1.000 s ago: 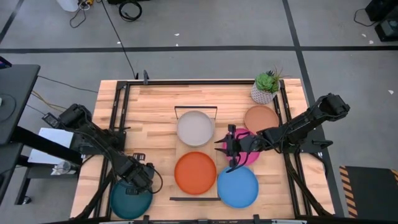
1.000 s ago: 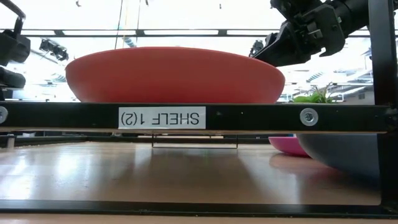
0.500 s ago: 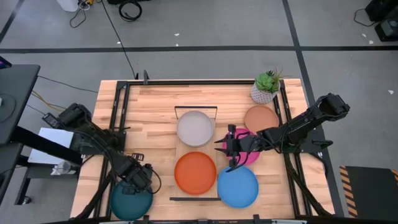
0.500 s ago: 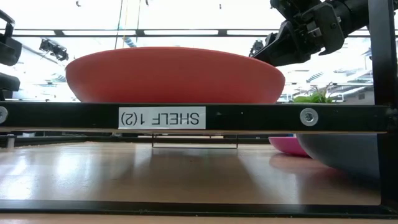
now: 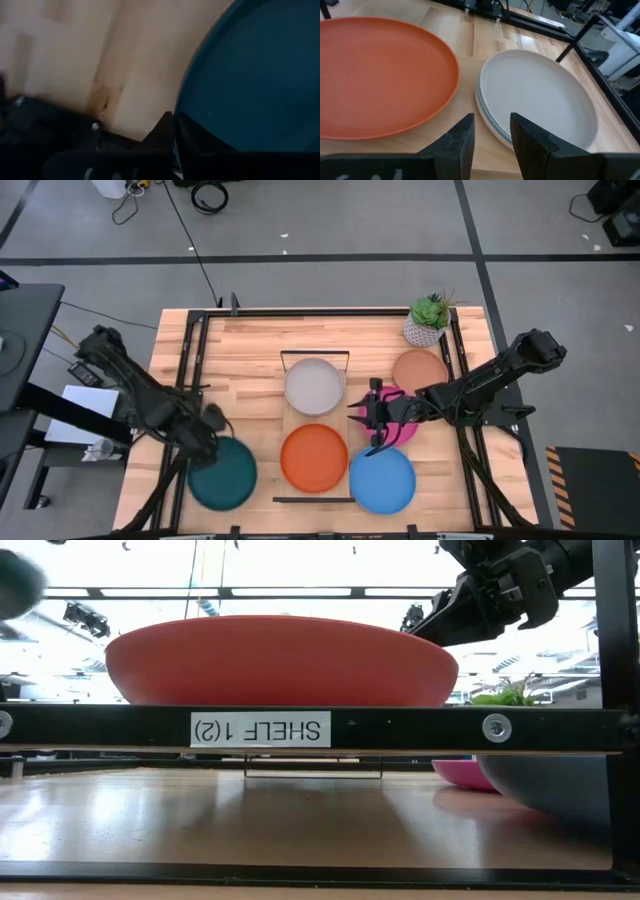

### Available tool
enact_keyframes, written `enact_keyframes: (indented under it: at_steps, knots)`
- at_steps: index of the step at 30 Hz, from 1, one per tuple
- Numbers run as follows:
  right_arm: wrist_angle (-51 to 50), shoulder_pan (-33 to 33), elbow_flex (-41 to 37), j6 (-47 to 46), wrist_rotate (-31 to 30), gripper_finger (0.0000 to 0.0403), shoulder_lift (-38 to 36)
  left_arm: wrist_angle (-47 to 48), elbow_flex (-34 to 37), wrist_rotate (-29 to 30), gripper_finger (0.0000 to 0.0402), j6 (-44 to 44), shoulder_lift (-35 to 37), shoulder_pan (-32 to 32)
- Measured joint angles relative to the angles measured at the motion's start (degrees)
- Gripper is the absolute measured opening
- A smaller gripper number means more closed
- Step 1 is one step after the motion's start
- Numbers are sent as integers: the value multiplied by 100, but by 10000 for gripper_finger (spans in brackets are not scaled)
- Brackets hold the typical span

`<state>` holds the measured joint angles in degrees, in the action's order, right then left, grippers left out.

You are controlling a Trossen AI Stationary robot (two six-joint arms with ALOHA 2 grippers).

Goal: Place and stack plates onto a shelf
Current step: Stack the dark green plate on top of the orange plate on the shelf

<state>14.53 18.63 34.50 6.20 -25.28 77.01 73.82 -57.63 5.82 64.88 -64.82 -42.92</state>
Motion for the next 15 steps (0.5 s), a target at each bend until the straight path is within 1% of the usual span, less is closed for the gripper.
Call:
enact_keyframes:
  at_steps: [1, 4, 7, 9, 11, 15]
  knots:
    - [-40, 0, 0, 0, -13, 131, -33, 190, -82, 168, 10, 362, 152, 8]
    - [-140, 0, 0, -3, -17, 131, -96, 668, -239, 982, 10, 1497, 551, 86]
    - [-176, 0, 0, -49, -17, 131, -95, 473, -224, 1889, 10, 2375, 838, 211]
    - [-167, -3, 0, -117, -17, 131, -71, 90, -165, 2258, 10, 2572, 863, 374]
    - [-195, -7, 0, -142, -17, 131, -61, -525, -57, 2215, 15, 2502, 789, 596]
    - [-170, -7, 0, -149, -17, 131, -61, -1742, 107, 1535, 16, 2006, 366, 1147]
